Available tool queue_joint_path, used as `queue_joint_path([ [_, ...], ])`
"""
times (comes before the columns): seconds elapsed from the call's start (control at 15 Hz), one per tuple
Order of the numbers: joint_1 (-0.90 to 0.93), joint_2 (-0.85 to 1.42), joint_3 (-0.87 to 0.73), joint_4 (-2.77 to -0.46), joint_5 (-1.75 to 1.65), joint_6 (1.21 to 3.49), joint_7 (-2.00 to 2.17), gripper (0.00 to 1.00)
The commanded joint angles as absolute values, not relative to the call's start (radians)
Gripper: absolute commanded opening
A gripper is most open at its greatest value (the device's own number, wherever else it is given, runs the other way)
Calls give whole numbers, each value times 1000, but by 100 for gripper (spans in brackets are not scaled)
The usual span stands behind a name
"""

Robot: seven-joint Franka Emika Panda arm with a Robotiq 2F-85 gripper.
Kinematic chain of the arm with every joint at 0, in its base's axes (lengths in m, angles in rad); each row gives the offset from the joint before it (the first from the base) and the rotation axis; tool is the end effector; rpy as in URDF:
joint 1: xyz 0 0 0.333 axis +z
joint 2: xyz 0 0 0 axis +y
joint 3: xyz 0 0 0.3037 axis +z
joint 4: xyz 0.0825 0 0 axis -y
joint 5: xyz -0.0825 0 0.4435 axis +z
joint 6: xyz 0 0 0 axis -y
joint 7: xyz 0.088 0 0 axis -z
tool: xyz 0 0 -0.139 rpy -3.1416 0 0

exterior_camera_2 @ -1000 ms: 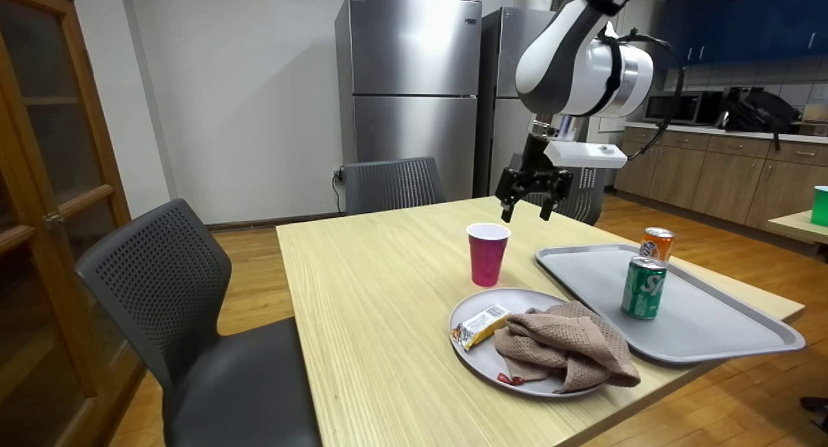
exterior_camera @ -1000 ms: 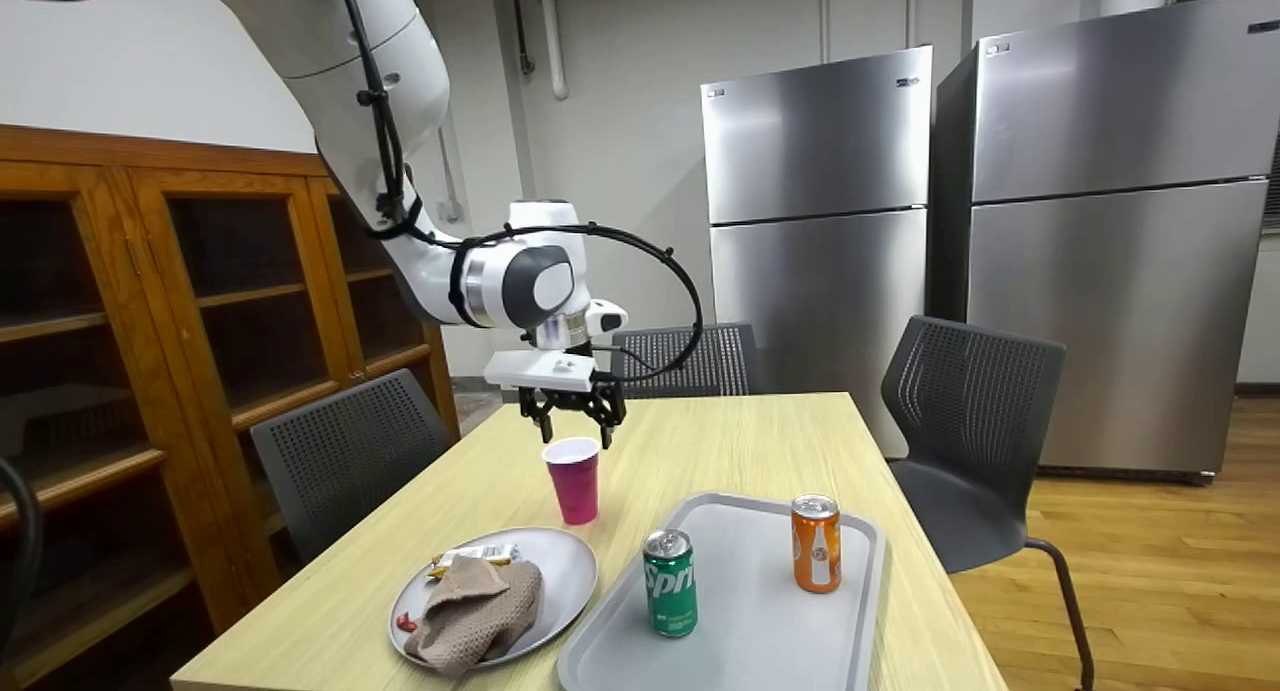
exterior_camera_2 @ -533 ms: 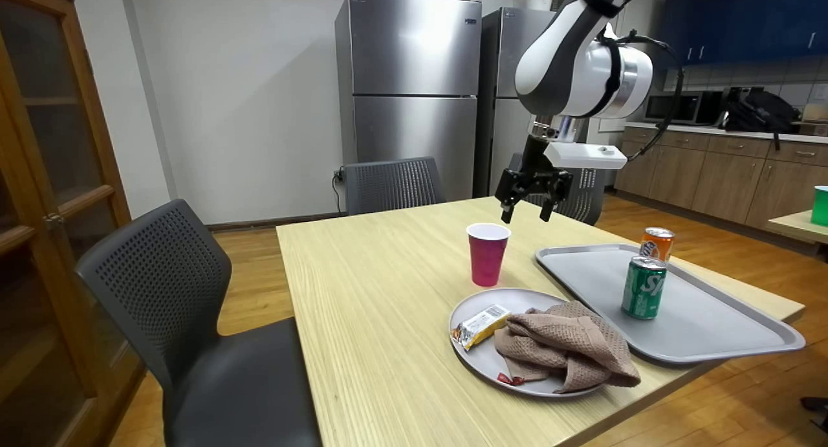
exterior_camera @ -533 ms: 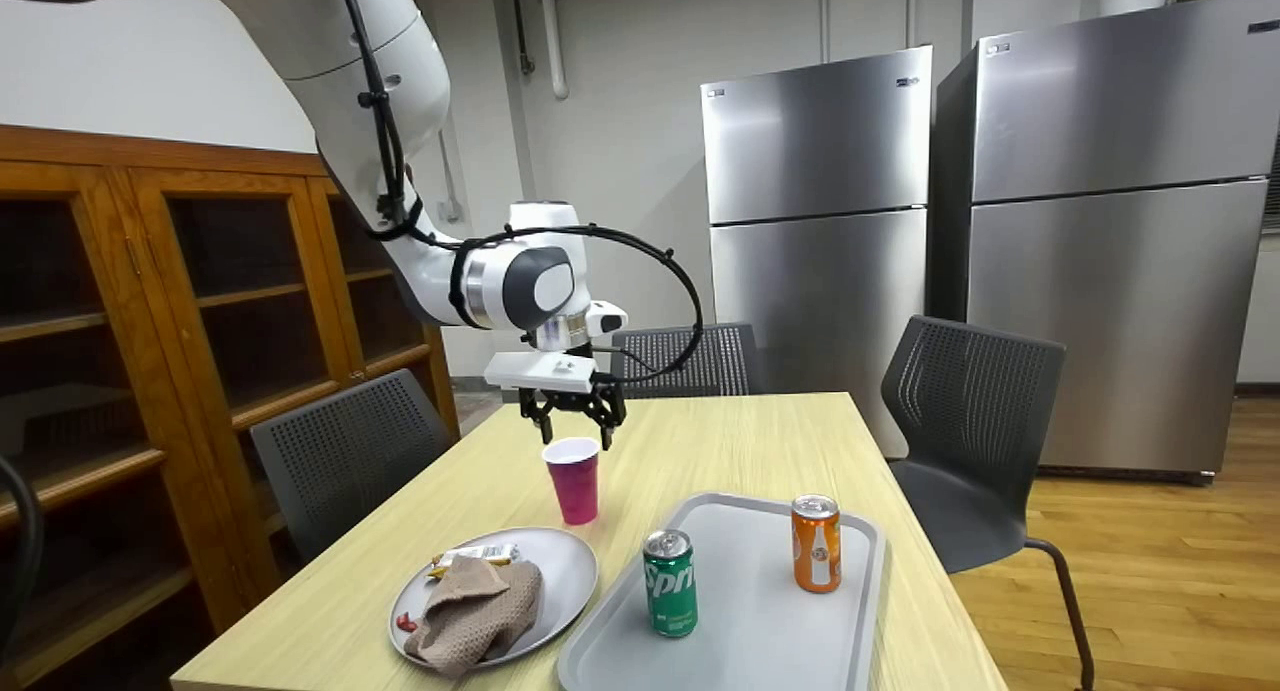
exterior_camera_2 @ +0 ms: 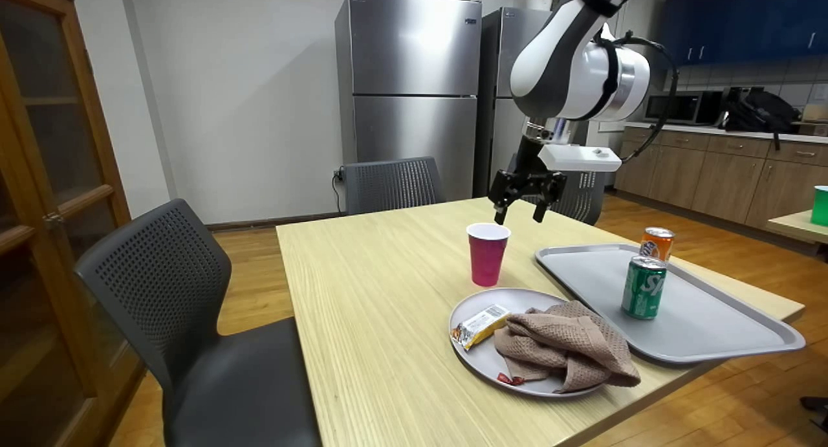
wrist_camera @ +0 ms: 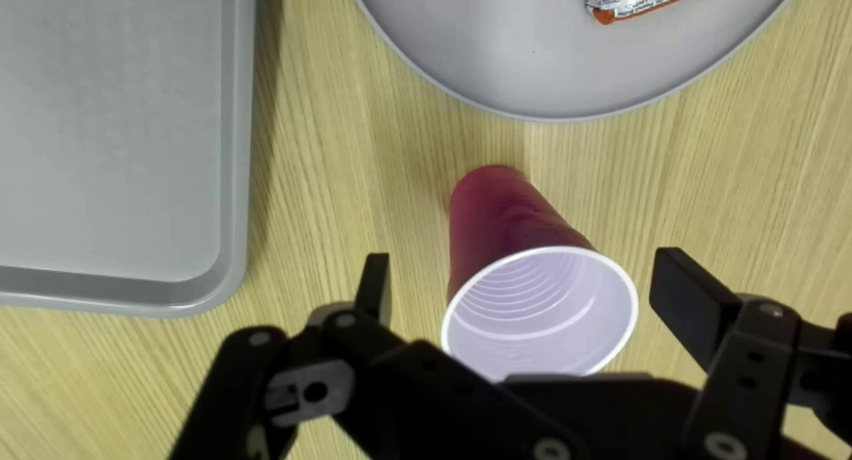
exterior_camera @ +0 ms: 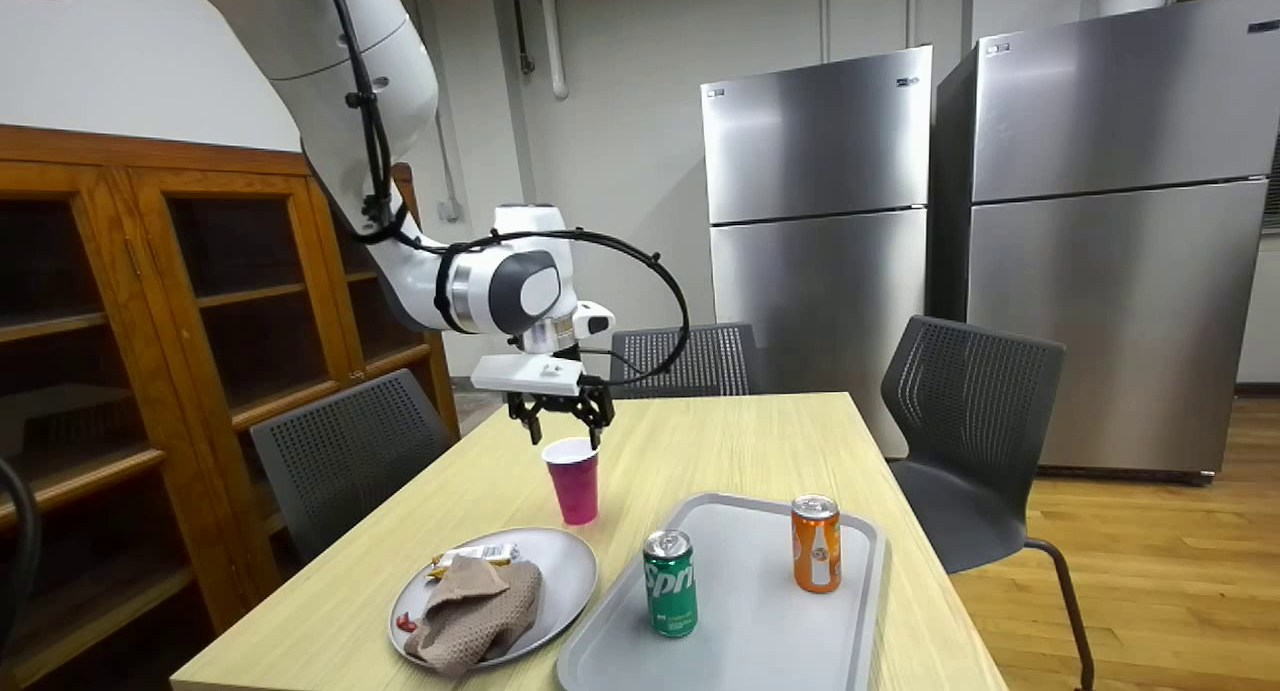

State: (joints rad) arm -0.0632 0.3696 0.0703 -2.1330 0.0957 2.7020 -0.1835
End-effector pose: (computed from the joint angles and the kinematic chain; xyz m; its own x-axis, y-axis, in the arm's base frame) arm 0.6312 0.0039 0.1613 0.9741 0.0937 0.2059 0.1052 -0.9934 -0.0455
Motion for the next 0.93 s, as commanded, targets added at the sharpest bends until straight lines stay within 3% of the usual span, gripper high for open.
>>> queue_joint_path([
  [0.0, -18, 290, 60, -2223, 80, 2770, -104, 100],
  [0.47, 95, 208, -11, -2315, -52, 2761, 116, 100],
  [0.87, 114, 254, 30, -2335, 32, 2803, 236, 100],
])
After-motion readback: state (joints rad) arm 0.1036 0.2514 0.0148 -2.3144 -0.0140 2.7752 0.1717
